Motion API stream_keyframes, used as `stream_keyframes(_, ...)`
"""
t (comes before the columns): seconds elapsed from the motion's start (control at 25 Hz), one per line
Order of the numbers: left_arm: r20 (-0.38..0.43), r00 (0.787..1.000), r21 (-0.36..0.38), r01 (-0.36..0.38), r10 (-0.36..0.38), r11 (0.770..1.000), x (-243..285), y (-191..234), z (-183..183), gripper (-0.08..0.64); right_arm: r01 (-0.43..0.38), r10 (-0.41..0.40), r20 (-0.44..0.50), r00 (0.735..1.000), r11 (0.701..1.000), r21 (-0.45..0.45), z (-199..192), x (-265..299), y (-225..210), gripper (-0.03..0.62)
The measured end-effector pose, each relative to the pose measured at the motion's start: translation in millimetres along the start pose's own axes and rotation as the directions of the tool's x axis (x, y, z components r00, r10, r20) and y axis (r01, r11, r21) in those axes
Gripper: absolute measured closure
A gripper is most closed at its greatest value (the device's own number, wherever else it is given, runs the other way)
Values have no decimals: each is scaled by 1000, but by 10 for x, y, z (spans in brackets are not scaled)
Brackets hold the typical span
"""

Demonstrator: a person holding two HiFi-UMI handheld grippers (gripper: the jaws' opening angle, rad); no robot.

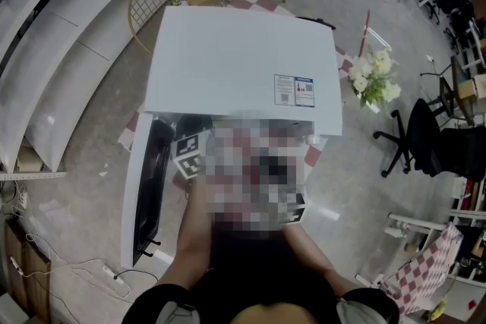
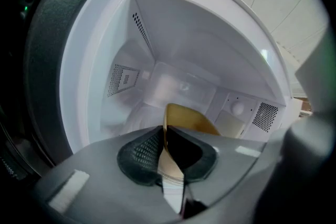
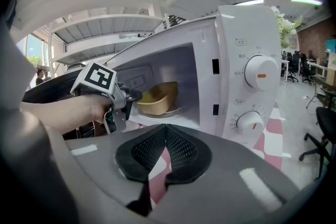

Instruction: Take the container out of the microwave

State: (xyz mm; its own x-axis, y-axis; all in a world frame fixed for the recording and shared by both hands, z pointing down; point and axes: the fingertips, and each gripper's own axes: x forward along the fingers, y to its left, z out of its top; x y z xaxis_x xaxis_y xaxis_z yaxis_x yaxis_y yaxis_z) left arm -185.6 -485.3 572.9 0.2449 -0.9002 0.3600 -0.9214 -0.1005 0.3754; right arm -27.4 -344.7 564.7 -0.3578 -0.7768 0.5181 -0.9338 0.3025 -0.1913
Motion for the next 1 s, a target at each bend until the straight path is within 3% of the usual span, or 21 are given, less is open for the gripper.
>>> stream_keyframes(1.0, -14, 1000, 34, 19, -18, 999, -52, -82, -38, 532, 14, -14, 5, 1000, 1000, -3, -59, -92, -59, 591)
